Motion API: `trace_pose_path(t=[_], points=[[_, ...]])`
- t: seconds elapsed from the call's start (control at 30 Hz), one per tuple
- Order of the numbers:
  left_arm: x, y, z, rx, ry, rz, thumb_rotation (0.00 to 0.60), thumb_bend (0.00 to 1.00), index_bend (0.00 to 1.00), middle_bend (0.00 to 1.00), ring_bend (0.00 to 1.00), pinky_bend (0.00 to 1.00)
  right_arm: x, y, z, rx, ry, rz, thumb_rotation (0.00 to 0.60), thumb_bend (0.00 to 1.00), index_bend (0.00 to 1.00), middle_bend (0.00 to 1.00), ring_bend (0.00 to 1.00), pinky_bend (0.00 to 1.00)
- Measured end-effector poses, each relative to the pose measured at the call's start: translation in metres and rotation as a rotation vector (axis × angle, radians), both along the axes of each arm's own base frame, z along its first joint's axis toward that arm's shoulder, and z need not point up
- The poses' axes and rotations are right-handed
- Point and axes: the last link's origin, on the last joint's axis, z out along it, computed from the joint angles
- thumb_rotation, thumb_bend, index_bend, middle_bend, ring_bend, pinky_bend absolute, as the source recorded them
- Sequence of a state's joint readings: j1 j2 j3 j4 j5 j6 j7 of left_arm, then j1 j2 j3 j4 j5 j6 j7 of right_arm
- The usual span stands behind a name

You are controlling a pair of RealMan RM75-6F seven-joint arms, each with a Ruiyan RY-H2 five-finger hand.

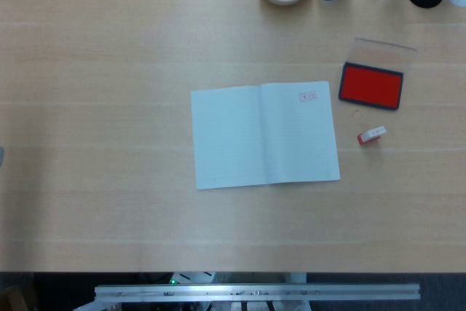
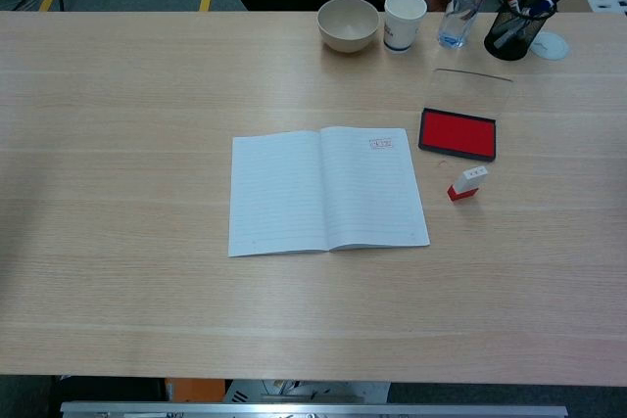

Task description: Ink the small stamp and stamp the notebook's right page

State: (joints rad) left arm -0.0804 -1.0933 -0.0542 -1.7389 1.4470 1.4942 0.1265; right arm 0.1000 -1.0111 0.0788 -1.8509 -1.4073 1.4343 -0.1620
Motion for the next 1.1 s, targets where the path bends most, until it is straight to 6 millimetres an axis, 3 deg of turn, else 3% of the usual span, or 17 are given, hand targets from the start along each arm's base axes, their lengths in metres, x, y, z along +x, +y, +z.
trace_pose_path(t=[0.57,1.1], points=[[-0.003,-0.002,0.002,0.002,-0.006,0.000,0.600,0.26,0.13,0.14,0.11,0.08,0.018,-0.008,-0.013,0.084,0.015,0.079,0.600,0.24,0.41,0.38,0.24,0.24],[-0.003,-0.010,0.005,0.005,-0.024,-0.008,0.600,0.26,0.13,0.14,0.11,0.08,0.032,-0.028,-0.079,0.321,0.066,0.187,0.600,0.23,0.49,0.39,0.24,0.24]])
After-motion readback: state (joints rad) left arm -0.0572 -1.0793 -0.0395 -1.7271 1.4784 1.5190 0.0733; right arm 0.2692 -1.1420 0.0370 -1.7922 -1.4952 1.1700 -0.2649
